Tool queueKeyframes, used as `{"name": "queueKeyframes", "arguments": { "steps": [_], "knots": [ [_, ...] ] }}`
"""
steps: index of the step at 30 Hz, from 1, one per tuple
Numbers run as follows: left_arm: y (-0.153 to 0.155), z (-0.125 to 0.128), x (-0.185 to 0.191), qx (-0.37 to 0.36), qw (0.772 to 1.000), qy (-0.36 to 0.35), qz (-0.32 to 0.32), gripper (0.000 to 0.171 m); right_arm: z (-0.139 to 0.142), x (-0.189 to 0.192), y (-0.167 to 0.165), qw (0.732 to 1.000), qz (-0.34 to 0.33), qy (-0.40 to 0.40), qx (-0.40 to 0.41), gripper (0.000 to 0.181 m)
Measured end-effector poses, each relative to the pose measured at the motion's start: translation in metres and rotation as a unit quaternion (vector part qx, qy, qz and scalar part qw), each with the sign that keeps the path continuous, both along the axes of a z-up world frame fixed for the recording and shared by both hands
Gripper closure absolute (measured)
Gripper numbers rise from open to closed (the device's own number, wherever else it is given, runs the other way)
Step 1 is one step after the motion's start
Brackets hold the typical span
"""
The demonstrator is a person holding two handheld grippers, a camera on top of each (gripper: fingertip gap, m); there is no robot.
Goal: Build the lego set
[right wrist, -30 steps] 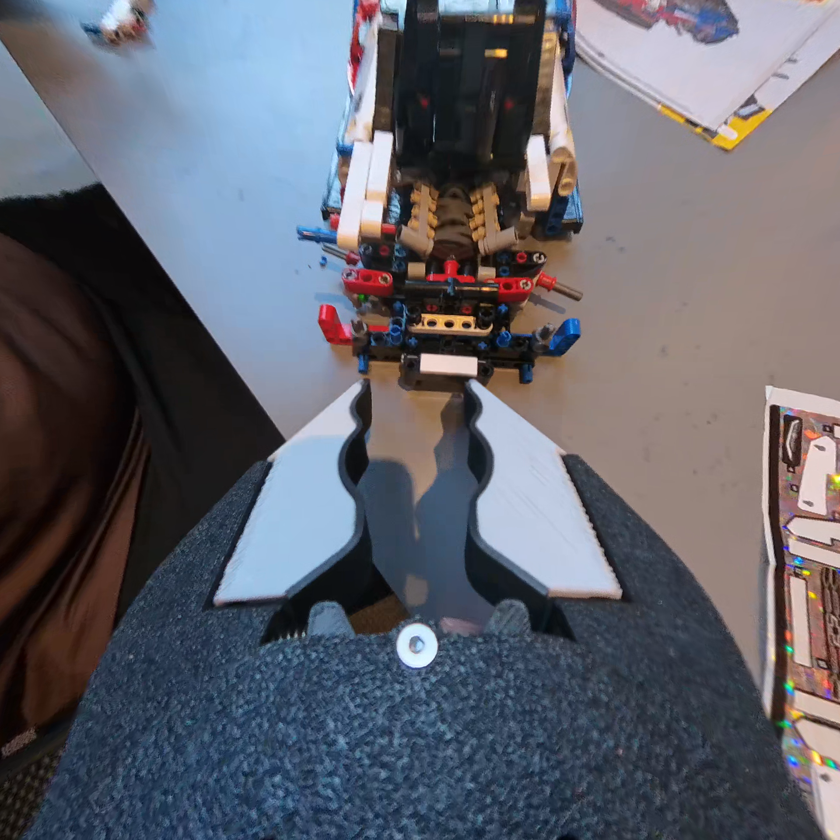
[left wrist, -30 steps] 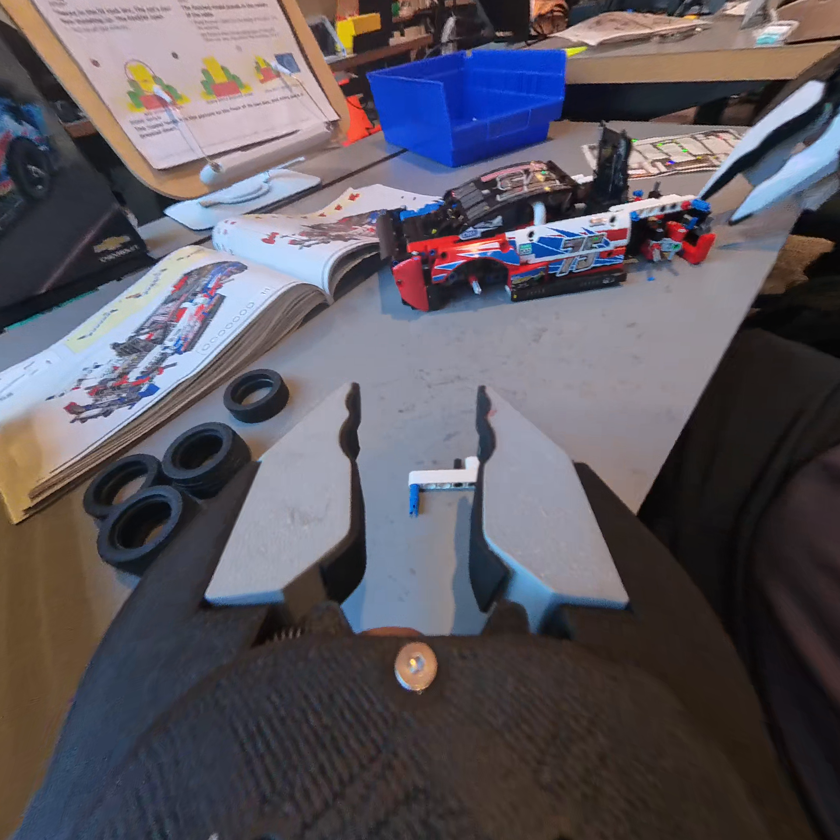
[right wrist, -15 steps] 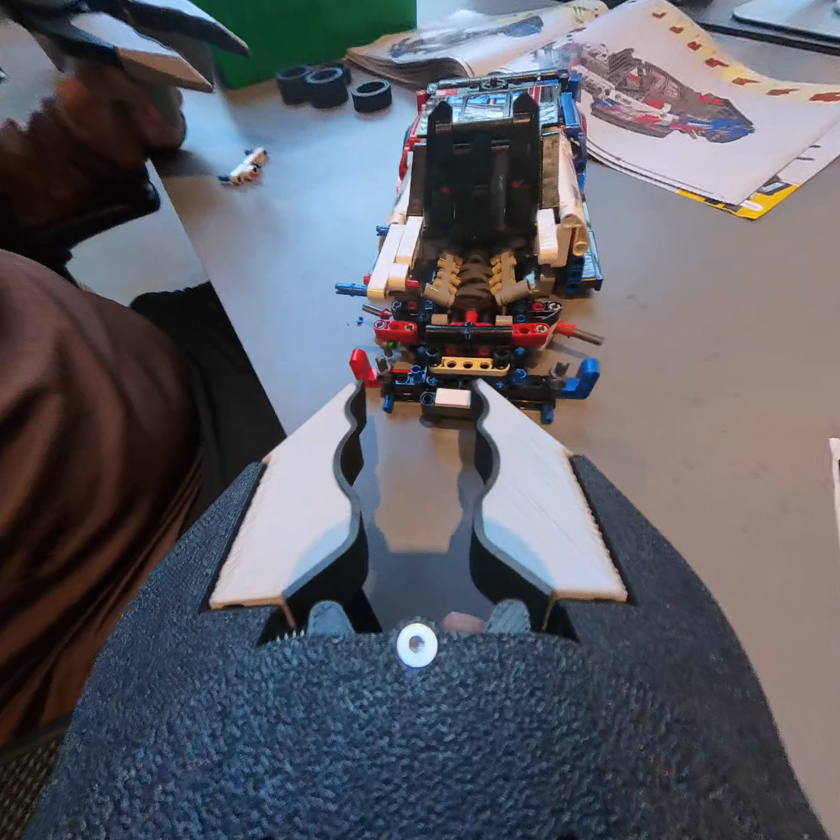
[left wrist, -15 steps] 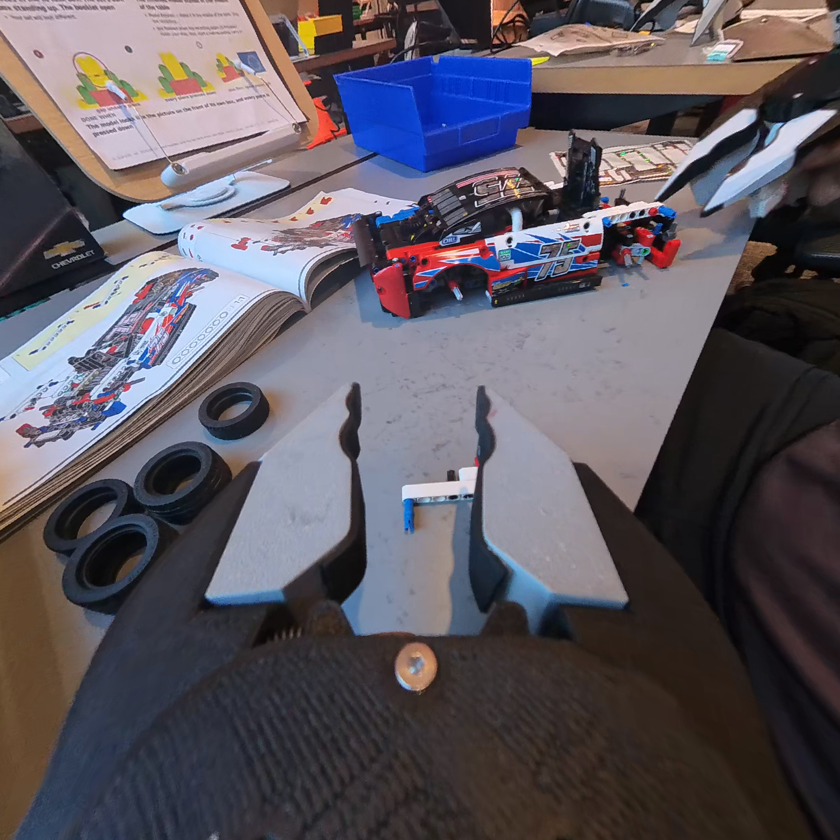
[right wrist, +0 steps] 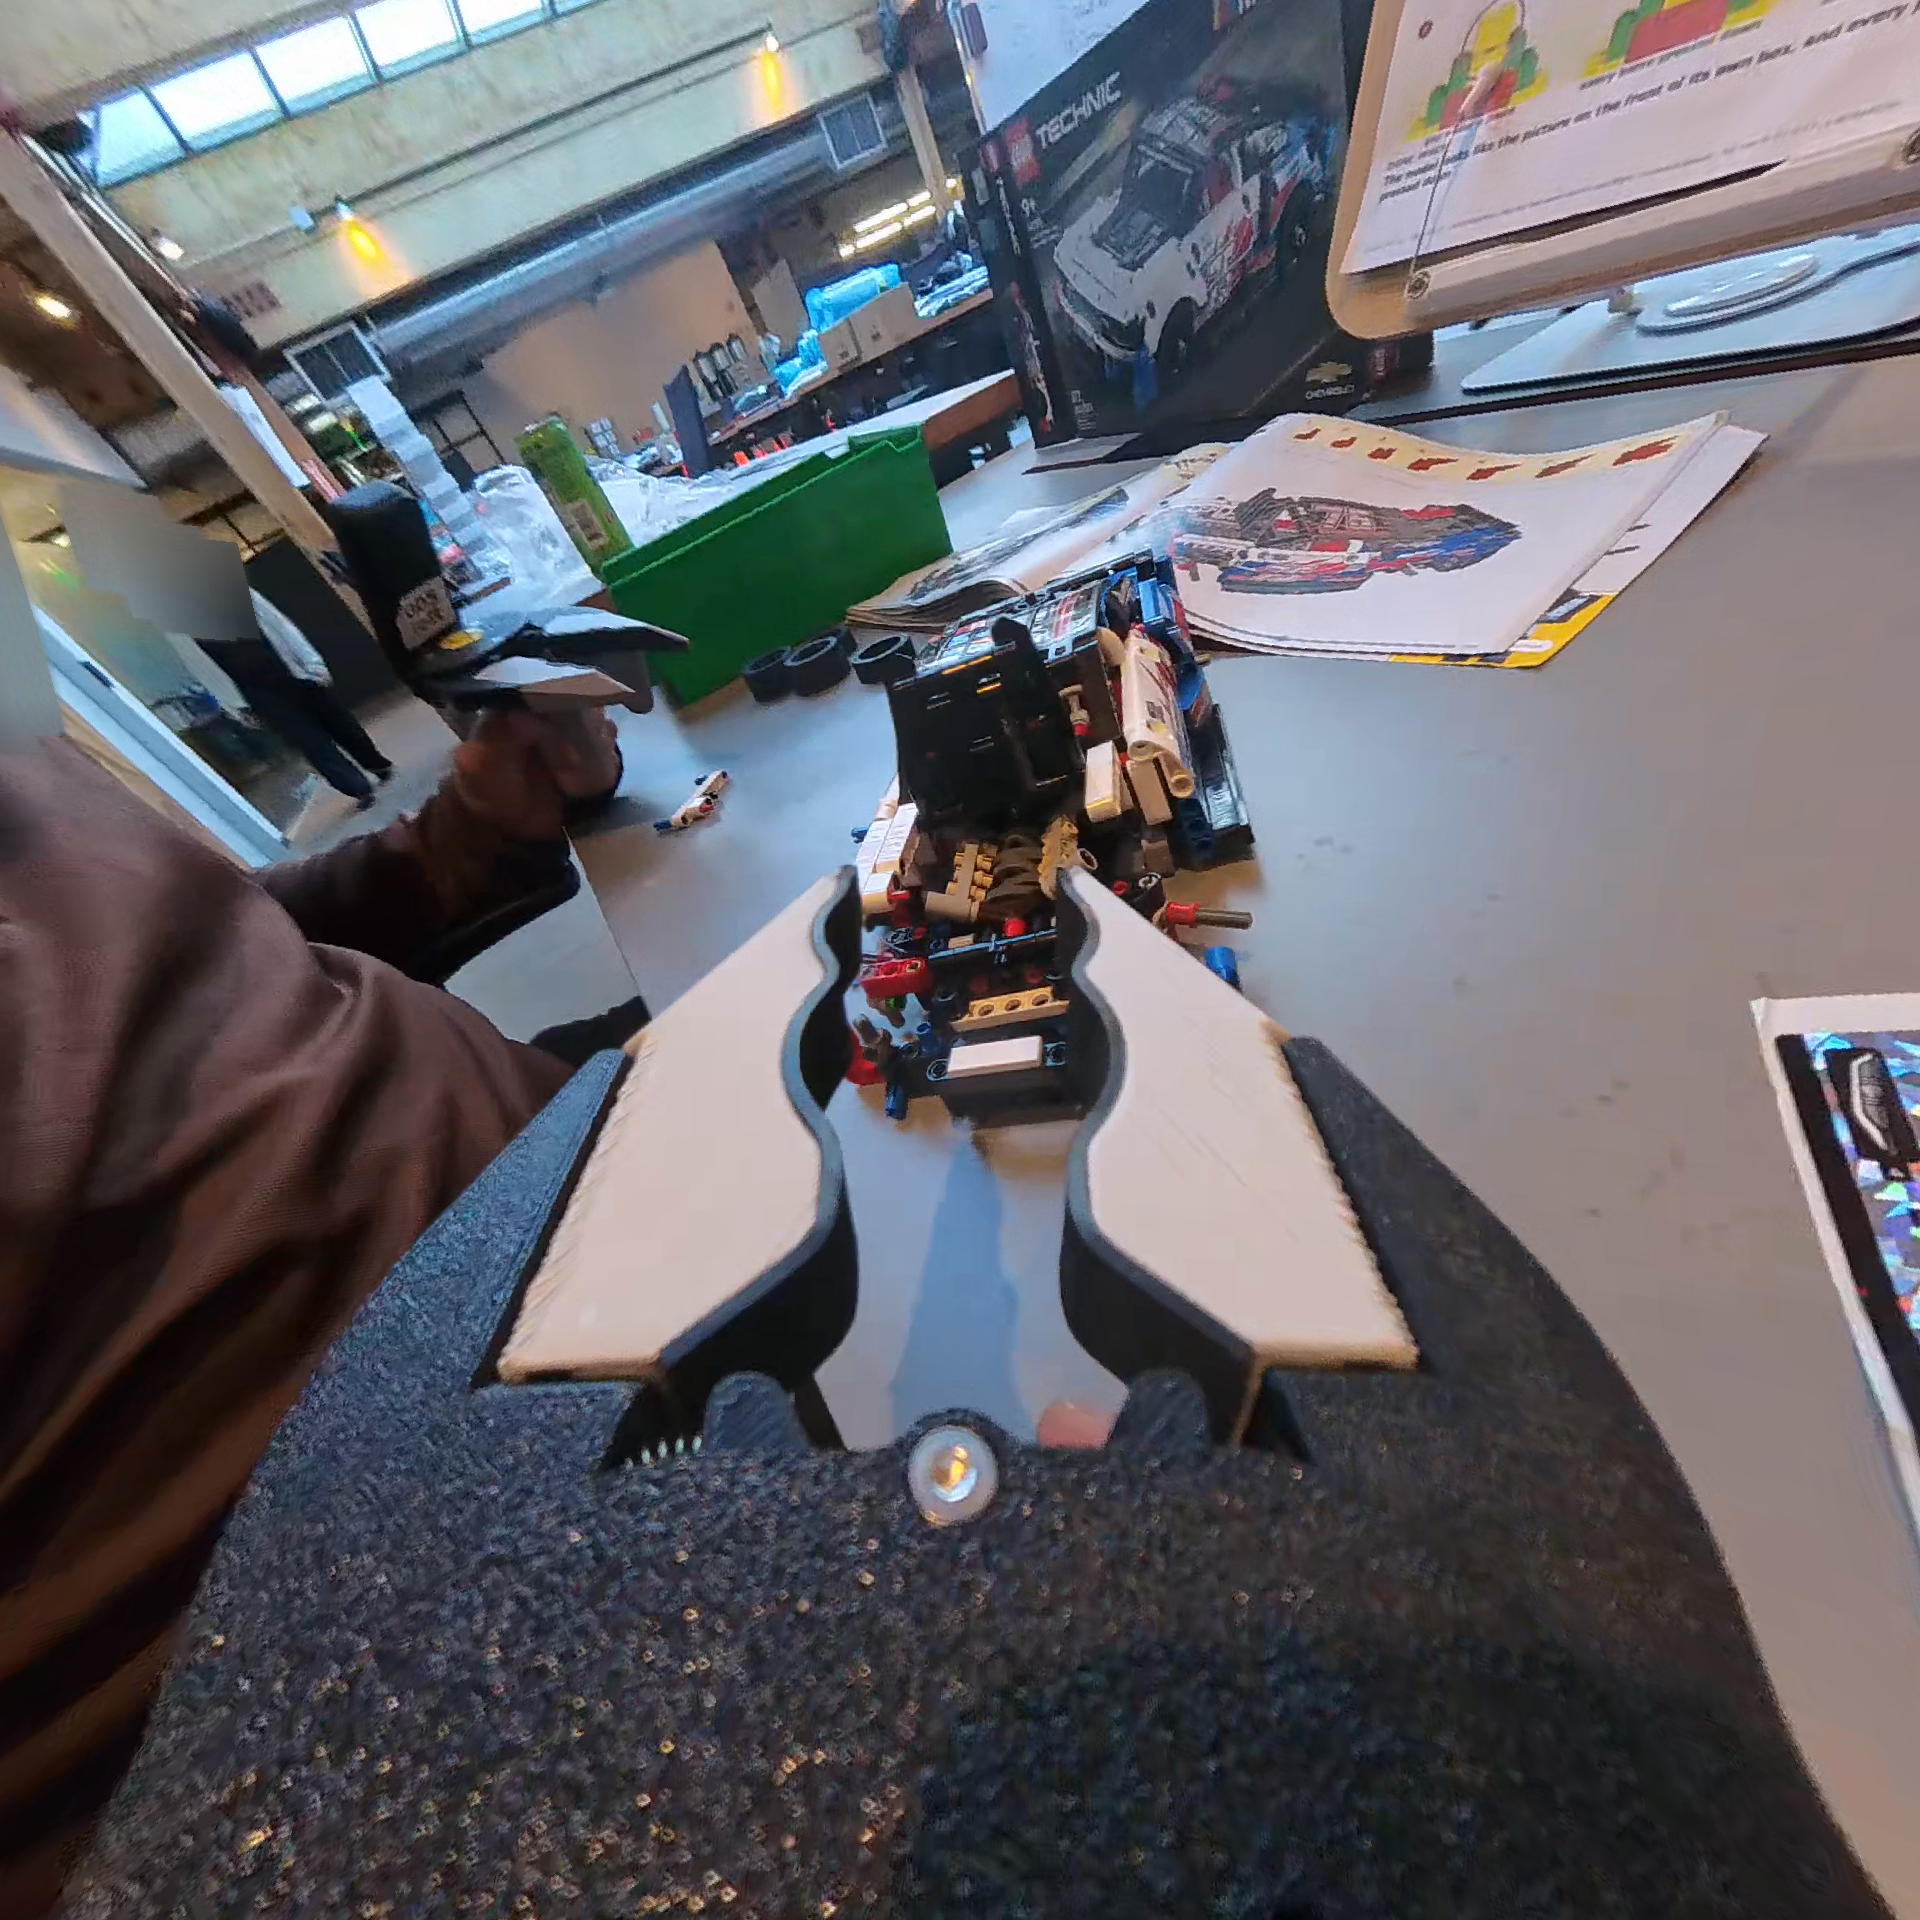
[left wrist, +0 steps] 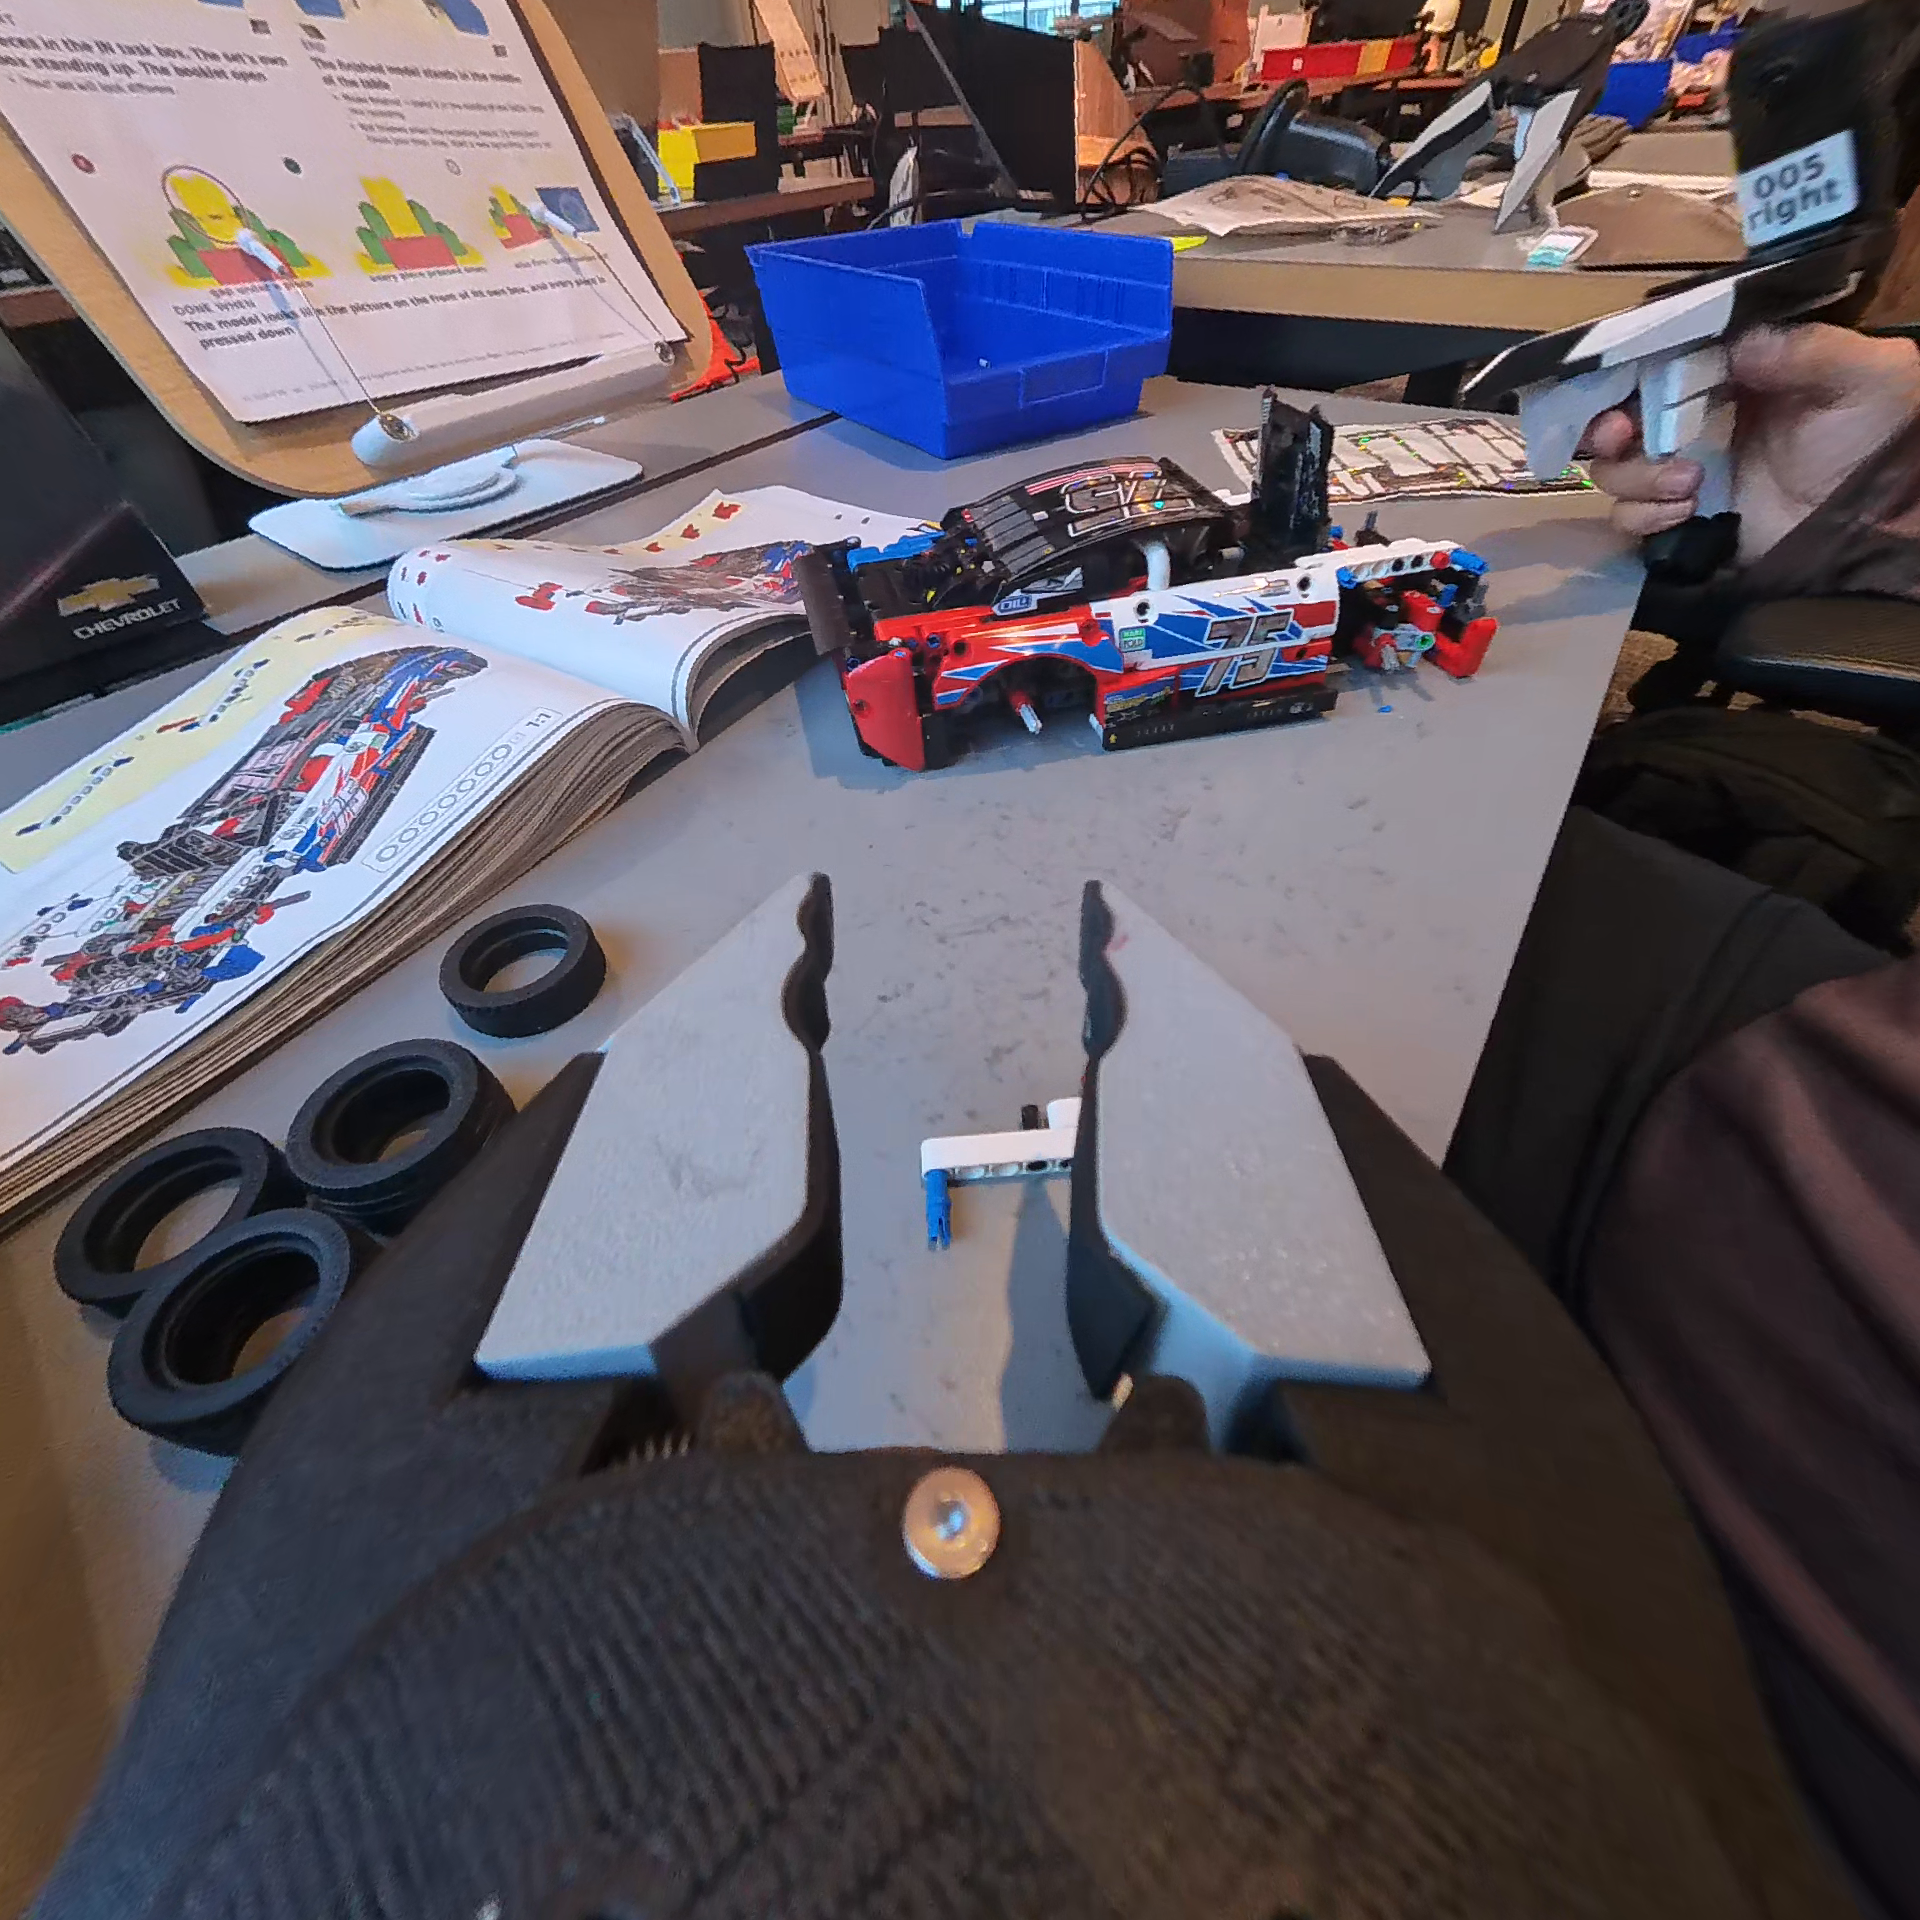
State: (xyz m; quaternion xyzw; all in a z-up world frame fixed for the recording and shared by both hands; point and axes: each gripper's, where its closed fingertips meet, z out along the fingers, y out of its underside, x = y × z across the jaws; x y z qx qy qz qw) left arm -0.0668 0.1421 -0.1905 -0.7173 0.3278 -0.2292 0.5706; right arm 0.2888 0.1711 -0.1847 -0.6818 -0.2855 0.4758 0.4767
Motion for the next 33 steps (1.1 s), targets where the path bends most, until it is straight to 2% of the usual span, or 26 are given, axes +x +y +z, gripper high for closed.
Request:
{"name": "queueKeyframes", "arguments": {
  "steps": [7,9,11,13,16,20,23,26,28,33],
  "knots": [
    [0.004,-0.001,0.0,-0.003,1.0,0.001,0.006,0.126,-0.005,-0.003,0.004,0.998,-0.031,-0.05,0.023,0.145],
    [0.005,-0.001,-0.001,-0.003,1.0,-0.001,0.008,0.126,-0.002,-0.002,0.008,0.998,-0.043,-0.04,0.019,0.142],
    [0.007,0.0,-0.002,-0.004,1.0,-0.004,0.011,0.126,0.013,-0.001,0.013,0.998,-0.06,0.0,0.028,0.133],
    [0.008,0.0,-0.003,-0.005,1.0,-0.007,0.014,0.126,0.021,0.002,0.021,0.995,-0.089,0.016,0.038,0.133],
    [0.01,-0.001,-0.003,-0.009,1.0,-0.007,0.013,0.126,0.01,0.005,0.03,0.992,-0.119,-0.012,0.03,0.131],
    [0.011,0.0,-0.003,-0.005,1.0,-0.008,0.016,0.126,0.004,0.0,0.029,0.992,-0.116,-0.046,0.034,0.131],
    [0.012,0.006,-0.009,-0.002,0.999,-0.035,0.025,0.127,-0.002,-0.007,0.028,0.992,-0.105,-0.062,0.028,0.132],
    [0.018,0.015,-0.027,0.002,0.995,-0.079,0.062,0.136,-0.006,-0.01,0.029,0.992,-0.103,-0.073,0.015,0.132],
    [0.019,0.017,-0.036,0.001,0.993,-0.087,0.076,0.135,-0.007,-0.011,0.029,0.991,-0.109,-0.081,0.018,0.133],
    [0.013,-0.008,-0.036,-0.075,0.996,-0.034,0.048,0.118,-0.015,-0.016,0.026,0.987,-0.109,-0.118,0.025,0.133]
  ]
}}
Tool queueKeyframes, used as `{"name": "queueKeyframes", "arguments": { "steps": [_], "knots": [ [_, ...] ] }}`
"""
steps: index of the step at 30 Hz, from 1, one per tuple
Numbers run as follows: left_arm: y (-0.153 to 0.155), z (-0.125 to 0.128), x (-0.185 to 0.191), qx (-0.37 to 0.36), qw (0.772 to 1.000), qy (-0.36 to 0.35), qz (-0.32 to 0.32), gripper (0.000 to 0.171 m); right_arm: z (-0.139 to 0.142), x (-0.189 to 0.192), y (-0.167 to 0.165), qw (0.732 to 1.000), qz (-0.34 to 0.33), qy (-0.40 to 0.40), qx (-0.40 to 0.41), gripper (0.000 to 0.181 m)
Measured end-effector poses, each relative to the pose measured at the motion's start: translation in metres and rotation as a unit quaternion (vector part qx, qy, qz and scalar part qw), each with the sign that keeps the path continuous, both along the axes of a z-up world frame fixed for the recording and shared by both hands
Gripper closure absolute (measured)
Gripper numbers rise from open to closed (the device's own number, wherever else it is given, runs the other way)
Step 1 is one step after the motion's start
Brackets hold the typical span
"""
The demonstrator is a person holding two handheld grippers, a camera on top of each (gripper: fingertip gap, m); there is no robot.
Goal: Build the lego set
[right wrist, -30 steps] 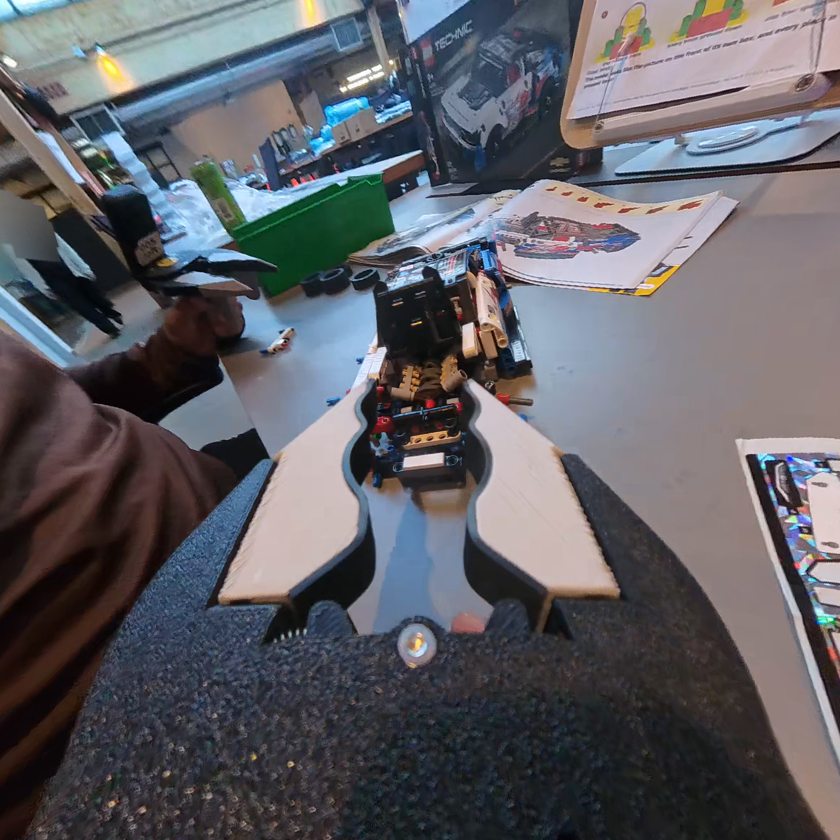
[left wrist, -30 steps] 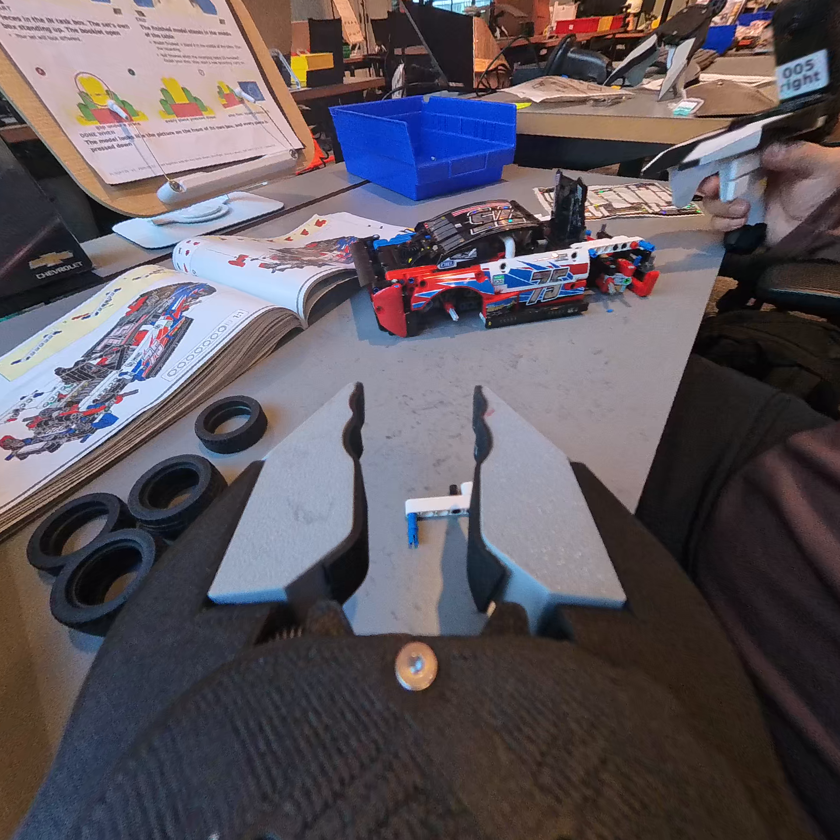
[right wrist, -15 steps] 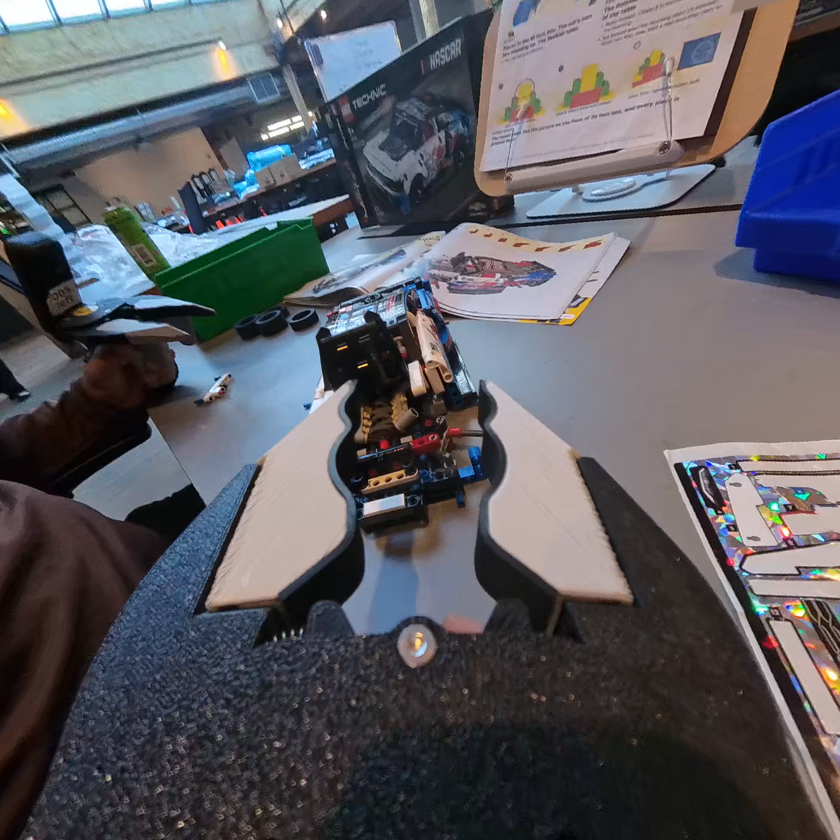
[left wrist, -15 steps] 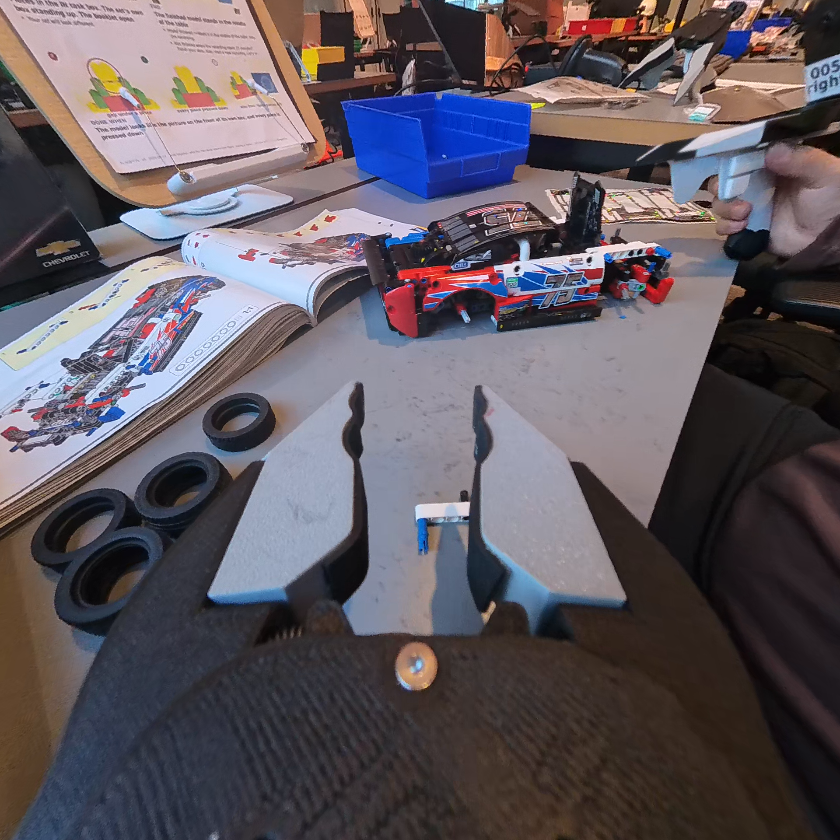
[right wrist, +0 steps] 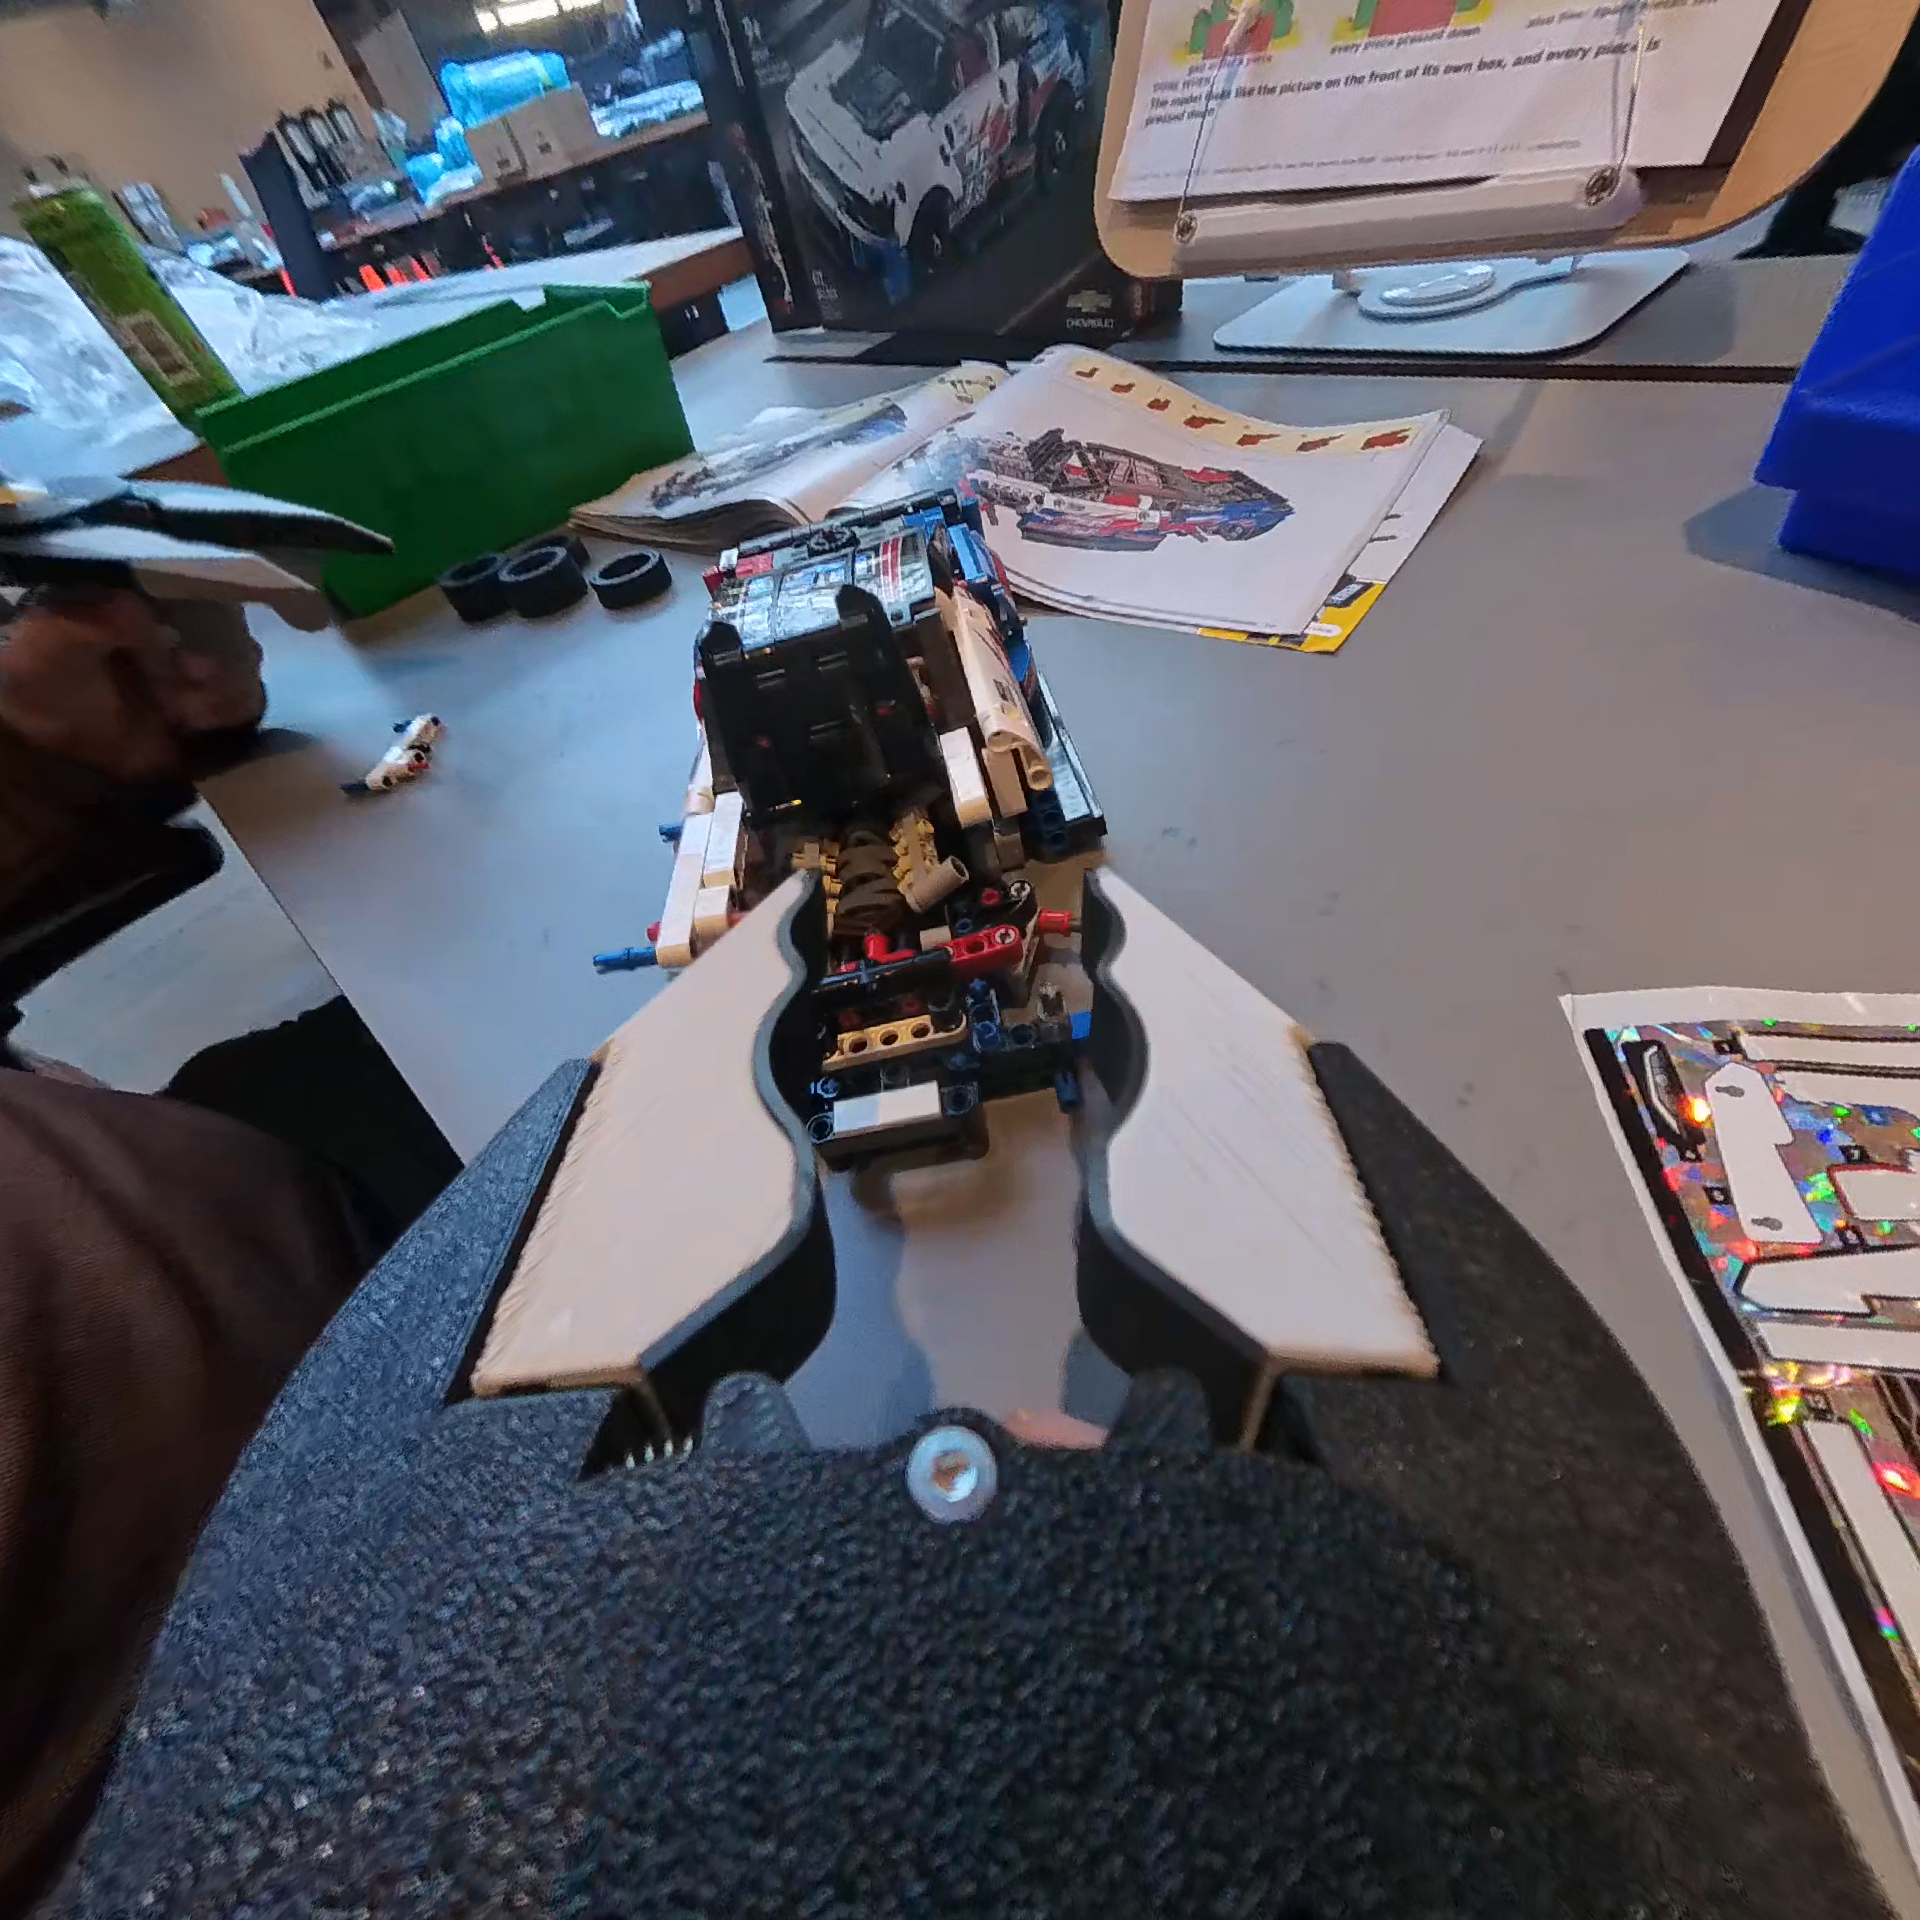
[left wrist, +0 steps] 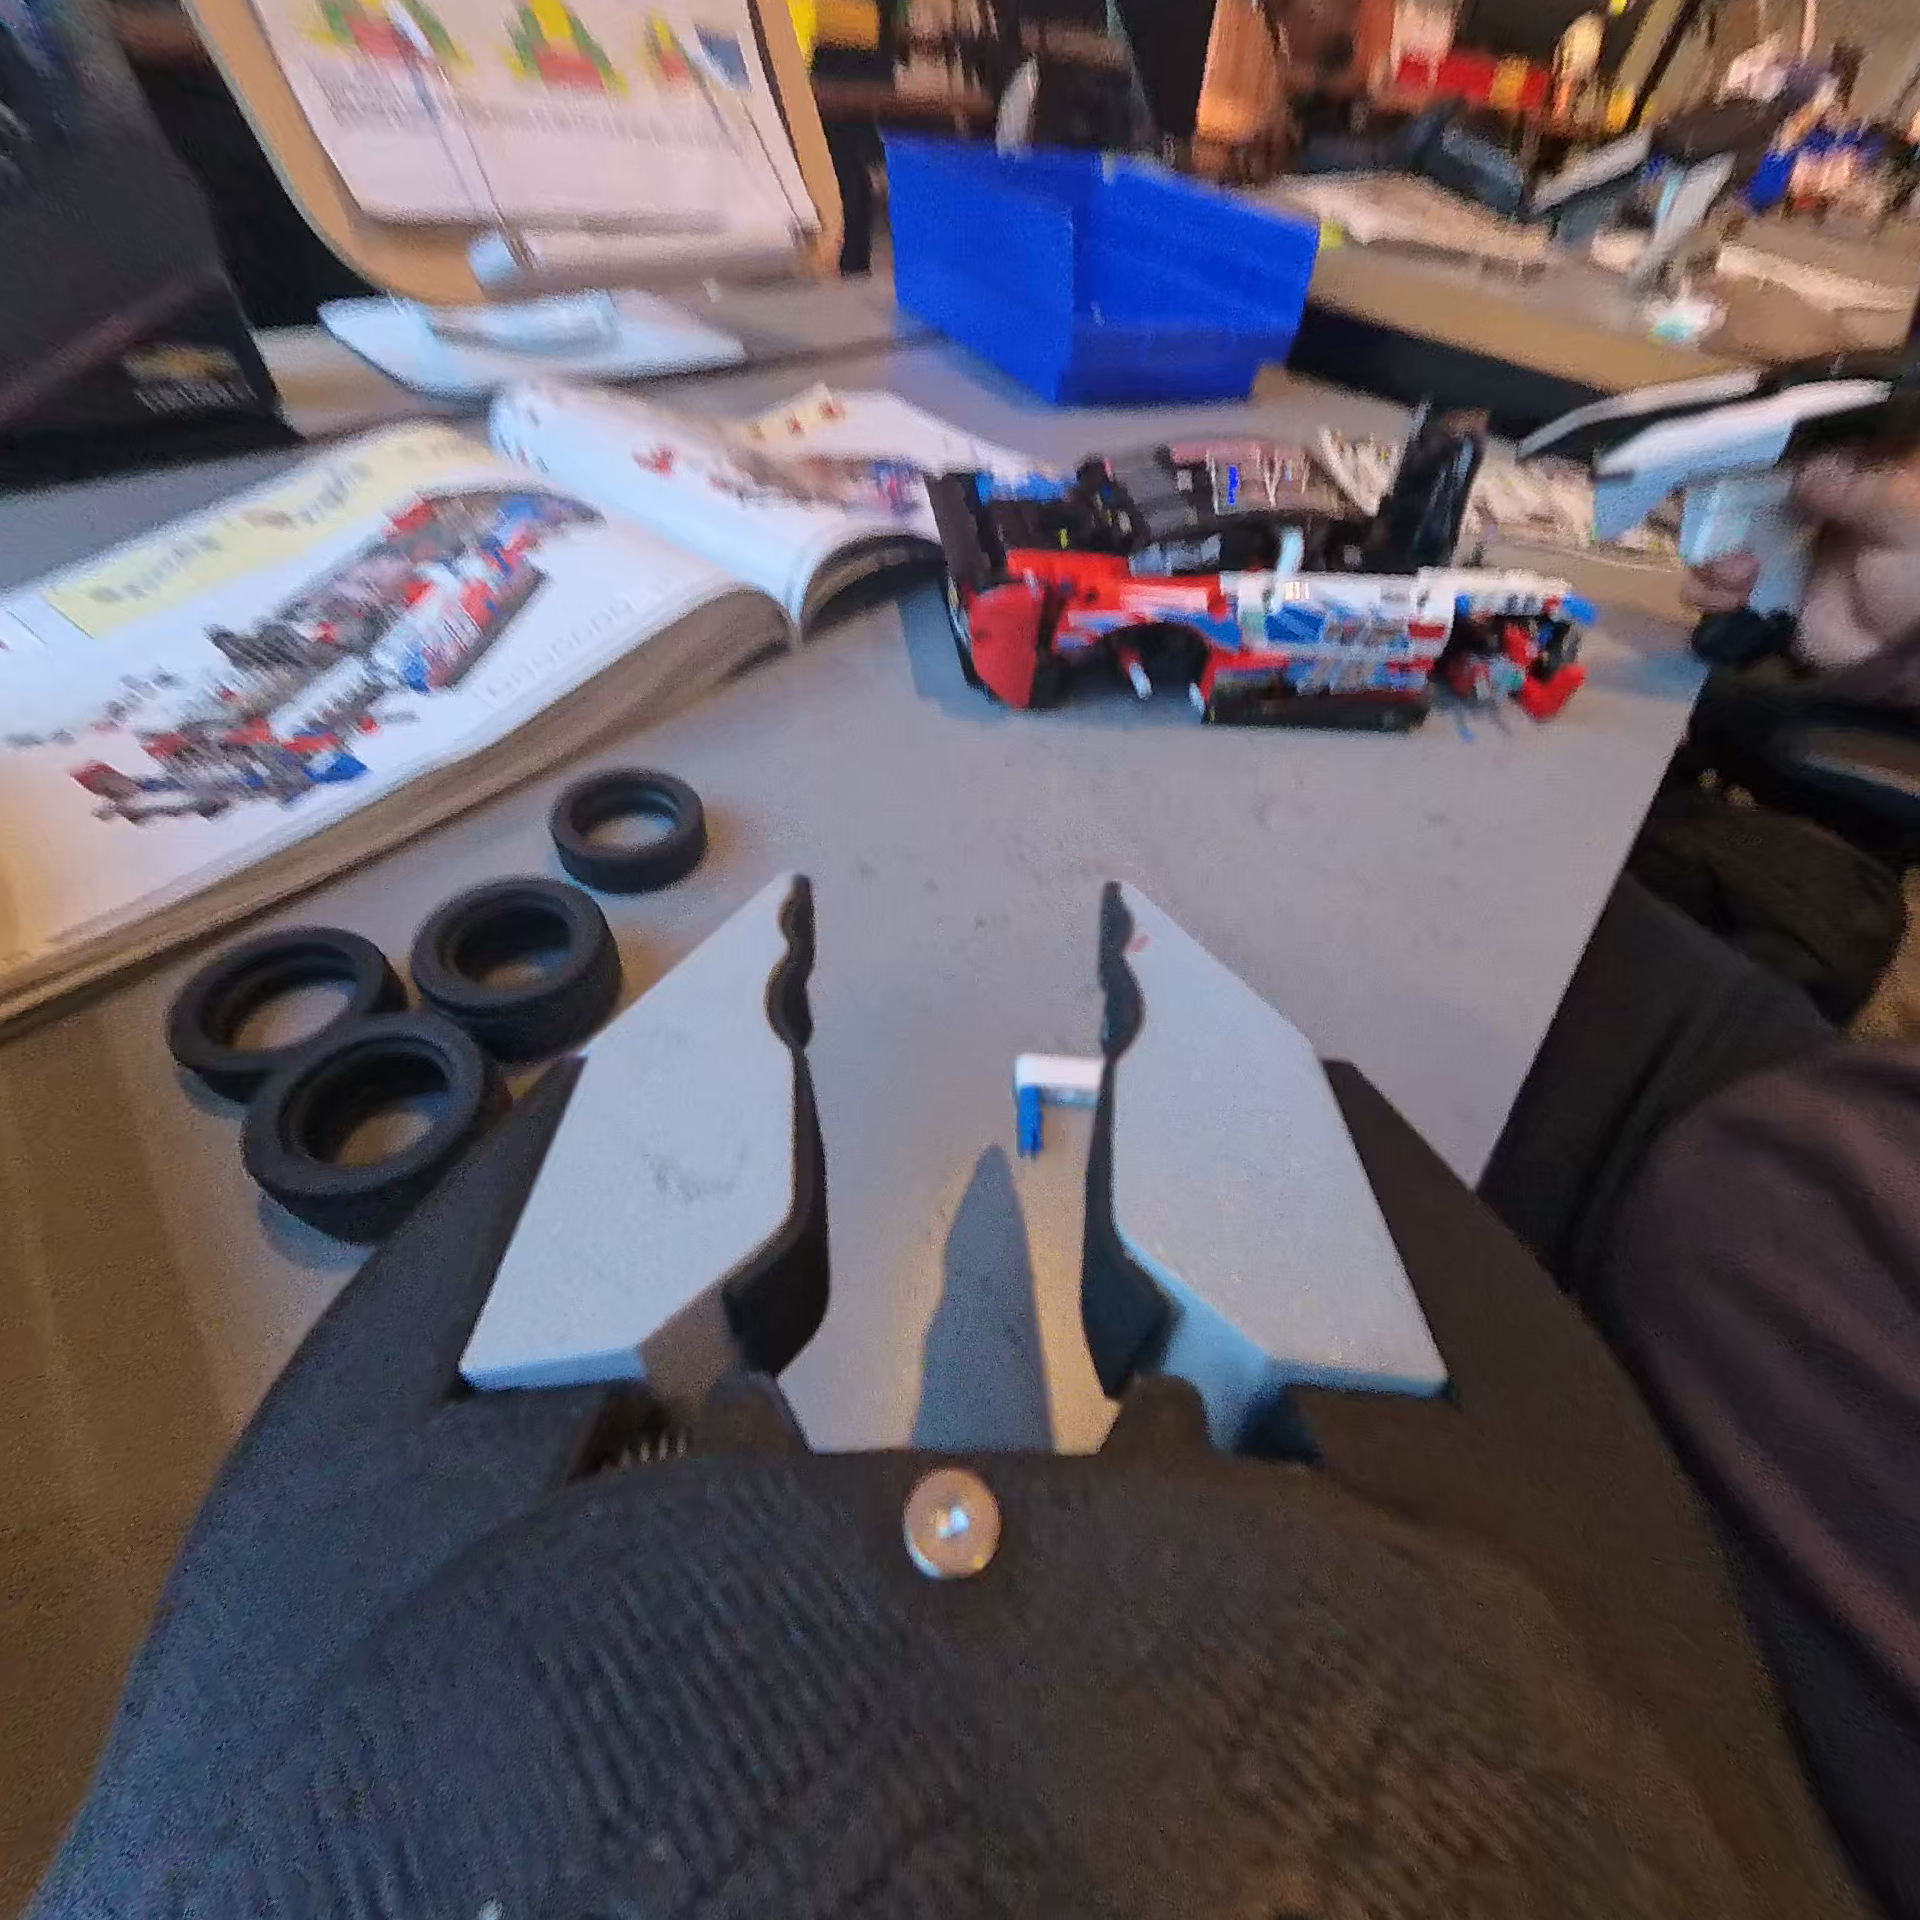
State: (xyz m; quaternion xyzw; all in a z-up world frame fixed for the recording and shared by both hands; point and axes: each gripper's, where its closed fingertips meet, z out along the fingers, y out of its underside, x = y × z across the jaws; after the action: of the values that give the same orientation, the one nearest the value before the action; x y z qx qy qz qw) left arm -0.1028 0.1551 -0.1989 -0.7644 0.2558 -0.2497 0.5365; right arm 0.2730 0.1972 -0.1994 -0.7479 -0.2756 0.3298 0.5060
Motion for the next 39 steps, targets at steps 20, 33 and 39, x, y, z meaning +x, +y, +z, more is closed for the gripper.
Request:
{"name": "queueKeyframes", "arguments": {
  "steps": [20,33,39],
  "knots": [
    [-0.022,-0.069,0.009,-0.11,0.968,0.207,-0.087,0.169,-0.043,-0.015,-0.025,0.992,0.07,-0.044,-0.098,0.128],
    [-0.015,-0.069,0.026,-0.098,0.966,0.215,-0.107,0.17,-0.047,-0.046,-0.061,0.98,0.165,-0.101,-0.043,0.129],
    [-0.016,-0.069,0.052,-0.088,0.96,0.219,-0.15,0.17,-0.047,-0.075,-0.083,0.967,0.225,-0.108,-0.039,0.133]
  ]
}}
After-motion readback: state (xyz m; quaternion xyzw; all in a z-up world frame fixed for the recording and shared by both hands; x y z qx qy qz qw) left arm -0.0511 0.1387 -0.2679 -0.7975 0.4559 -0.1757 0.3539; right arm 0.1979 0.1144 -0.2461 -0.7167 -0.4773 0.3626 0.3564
